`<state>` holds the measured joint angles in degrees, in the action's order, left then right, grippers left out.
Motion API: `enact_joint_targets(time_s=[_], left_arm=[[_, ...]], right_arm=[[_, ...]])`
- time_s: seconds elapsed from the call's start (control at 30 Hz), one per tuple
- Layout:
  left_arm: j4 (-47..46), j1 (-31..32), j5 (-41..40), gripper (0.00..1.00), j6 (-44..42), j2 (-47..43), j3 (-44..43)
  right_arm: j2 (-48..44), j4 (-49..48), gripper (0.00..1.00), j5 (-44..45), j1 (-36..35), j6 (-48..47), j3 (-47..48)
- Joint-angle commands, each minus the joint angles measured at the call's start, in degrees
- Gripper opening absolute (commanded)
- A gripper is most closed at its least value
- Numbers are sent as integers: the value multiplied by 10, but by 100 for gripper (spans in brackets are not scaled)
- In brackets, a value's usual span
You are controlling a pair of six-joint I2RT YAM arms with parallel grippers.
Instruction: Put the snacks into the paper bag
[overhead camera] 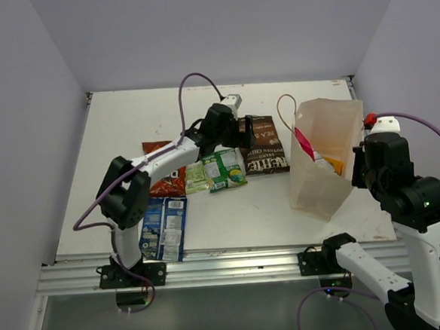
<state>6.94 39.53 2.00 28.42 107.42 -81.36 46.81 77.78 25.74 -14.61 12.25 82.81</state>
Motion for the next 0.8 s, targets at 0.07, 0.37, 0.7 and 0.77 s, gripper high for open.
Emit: enact_joint_targets(time_s=[0.07,0.37,0.7,0.77], left_arm=[[11,31,13,100,15,90,-110],[120,39,-57,100,19,155,-179],[161,46,-54,99,16,220,-219],[167,46,-55,97,16,227,-222]], right_arm=[[0,-6,0,-11,-1,-14,11],[-4,-1,0,-4,0,-12,11],[6,-1,0,-4,0,-13,17],[6,1,0,-3,-1,-12,20]])
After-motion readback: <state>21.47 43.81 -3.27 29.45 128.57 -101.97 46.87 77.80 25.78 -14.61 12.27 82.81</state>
